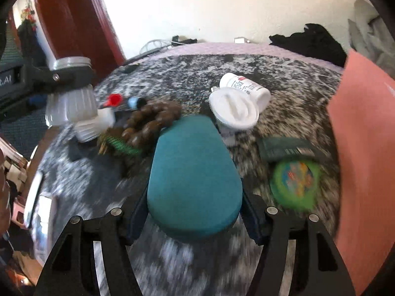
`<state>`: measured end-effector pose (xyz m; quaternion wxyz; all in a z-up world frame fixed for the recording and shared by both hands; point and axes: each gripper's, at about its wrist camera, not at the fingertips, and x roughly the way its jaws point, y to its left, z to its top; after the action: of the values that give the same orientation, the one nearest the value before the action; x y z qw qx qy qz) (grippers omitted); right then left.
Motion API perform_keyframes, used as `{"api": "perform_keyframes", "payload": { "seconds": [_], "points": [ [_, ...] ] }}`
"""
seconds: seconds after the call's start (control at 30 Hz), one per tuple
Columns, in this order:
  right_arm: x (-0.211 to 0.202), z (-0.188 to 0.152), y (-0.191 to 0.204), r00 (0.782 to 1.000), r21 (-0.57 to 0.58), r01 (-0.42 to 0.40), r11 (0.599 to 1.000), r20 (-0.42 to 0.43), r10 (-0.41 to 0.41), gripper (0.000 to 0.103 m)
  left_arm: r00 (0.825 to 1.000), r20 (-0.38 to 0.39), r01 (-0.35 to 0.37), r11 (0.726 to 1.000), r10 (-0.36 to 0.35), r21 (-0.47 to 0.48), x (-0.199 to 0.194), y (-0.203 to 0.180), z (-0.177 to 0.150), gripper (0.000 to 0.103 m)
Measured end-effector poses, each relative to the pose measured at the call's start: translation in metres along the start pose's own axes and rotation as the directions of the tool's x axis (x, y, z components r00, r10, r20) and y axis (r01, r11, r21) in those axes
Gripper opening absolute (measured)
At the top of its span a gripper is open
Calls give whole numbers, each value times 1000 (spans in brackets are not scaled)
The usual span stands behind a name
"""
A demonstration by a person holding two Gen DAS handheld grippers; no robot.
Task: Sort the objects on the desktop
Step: 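Carry the cylinder with left tool while right tool carries teal case into pink box, release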
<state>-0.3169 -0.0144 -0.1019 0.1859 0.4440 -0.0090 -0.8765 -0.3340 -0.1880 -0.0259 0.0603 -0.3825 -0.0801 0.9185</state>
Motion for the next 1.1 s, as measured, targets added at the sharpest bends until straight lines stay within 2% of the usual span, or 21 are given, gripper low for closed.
{"api": "perform_keyframes", "payload": {
  "seconds": [0.07,0.2,0.37,0.57,0.77,1.1],
  "points": [
    [-23,-13,6,1000,-18,-3,1000,7,3,68,1000,16,-1,1000,1,4,-25,-7,-13,51],
    [-74,-47,20,1000,-70,0,998,31,2,68,1000,-3,-23,1000,23,19,-56,-20,-50,51],
    [-120,-95,25,1000,-108,7,994,31,-4,67,999,-41,-31,999,31,16,-80,-35,-91,51],
    [-161,-135,21,999,-135,17,991,37,-12,67,999,-47,-18,1000,19,24,-109,-60,-121,51],
    [-194,-151,24,998,-150,27,988,67,-17,67,999,-42,1,999,1,41,-131,-79,-134,51],
    [-260,-153,18,988,-144,46,989,153,-23,67,998,-39,42,996,-39,84,-166,-118,-133,51]
  ]
}}
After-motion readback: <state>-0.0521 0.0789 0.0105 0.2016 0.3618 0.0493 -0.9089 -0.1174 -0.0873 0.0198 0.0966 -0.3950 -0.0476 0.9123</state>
